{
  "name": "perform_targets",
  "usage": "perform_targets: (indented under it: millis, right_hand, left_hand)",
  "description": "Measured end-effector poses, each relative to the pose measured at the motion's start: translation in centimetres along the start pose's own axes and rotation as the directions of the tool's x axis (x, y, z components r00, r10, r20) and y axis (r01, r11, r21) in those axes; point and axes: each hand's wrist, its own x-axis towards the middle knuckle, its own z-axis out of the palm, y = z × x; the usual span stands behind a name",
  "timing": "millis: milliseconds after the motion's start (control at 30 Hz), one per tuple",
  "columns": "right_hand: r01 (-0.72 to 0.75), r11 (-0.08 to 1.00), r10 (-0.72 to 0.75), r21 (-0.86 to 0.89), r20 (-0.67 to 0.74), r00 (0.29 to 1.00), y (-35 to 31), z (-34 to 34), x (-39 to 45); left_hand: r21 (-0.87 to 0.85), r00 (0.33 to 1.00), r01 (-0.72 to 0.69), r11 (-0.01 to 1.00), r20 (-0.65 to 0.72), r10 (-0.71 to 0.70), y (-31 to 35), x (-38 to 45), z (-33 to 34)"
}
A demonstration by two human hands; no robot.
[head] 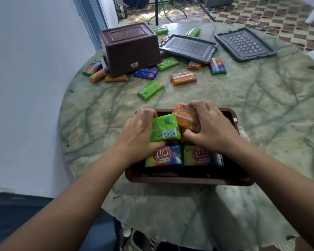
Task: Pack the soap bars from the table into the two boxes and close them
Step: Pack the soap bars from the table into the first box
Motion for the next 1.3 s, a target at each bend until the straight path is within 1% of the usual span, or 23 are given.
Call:
perform_targets:
  millis: [67, 133, 233, 300, 400, 533, 600, 667, 867, 1000, 1167, 1300]
  right_hand:
    - [0.011, 0.999, -0.008, -0.04, 0.077, 0.997, 0.6, 0.0, -1.4]
    - [0.023, 0.996, -0.011, -0.085, 0.141, 0.99, 1.1, -0.1, -2.6]
    - [0.06, 0.985, -0.03, -0.16, 0.182, 0.983, 1.5, 0.1, -3.7]
    - [0.093, 0.968, -0.051, -0.233, 0.18, 0.982, 1.5, 0.1, -3.8]
    - [0.108, 0.957, -0.056, -0.271, 0.195, 0.979, 1.3, 0.3, -3.7]
    - [0.109, 0.959, -0.05, -0.26, 0.225, 0.973, 1.5, 0.3, -3.7]
    - [0.107, 0.962, -0.044, -0.25, 0.246, 0.968, 1.5, 0.1, -3.5]
    - [0.108, 0.965, -0.044, -0.237, 0.258, 0.965, 1.5, -0.1, -3.5]
    - [0.119, 0.958, -0.037, -0.259, 0.301, 0.953, 1.7, -1.0, -3.7]
    - [0.131, 0.95, -0.042, -0.285, 0.298, 0.954, 1.7, -1.1, -4.0]
    - [0.157, 0.929, -0.063, -0.336, 0.272, 0.96, 2.0, -0.8, -4.5]
    - [0.167, 0.925, -0.074, -0.342, 0.268, 0.96, 2.0, -0.7, -4.5]
  left_hand:
    - [0.024, 0.998, -0.059, 0.998, 0.011, 0.058, -0.2, -0.9, 0.5]
    - [0.023, 0.994, -0.112, 0.993, -0.006, 0.112, -0.2, -1.5, 0.9]
    - [0.039, 0.979, -0.202, 0.979, -0.003, 0.202, -0.3, -1.4, 1.5]
    - [0.046, 0.968, -0.251, 0.967, 0.017, 0.25, -0.3, -1.2, 1.8]
    - [0.033, 0.962, -0.272, 0.962, 0.005, 0.272, -0.4, -1.3, 1.9]
    - [0.057, 0.937, -0.334, 0.941, -0.09, 0.338, 0.2, -1.4, 1.4]
    - [0.054, 0.935, -0.327, 0.943, -0.127, 0.332, 0.5, -1.6, 1.1]
    - [0.02, 0.944, -0.303, 0.953, -0.131, 0.303, 0.7, -1.8, 1.0]
    - [-0.04, 0.961, -0.276, 0.96, -0.035, 0.274, 0.6, -1.7, 0.9]
    - [0.06, 0.965, -0.261, 0.964, 0.058, 0.257, 0.4, -1.3, 1.0]
    - [0.122, 0.97, -0.209, 0.97, 0.153, 0.189, 0.6, -1.1, 0.9]
    - [0.178, 0.947, -0.236, 0.955, 0.262, 0.185, 0.5, -1.1, 0.7]
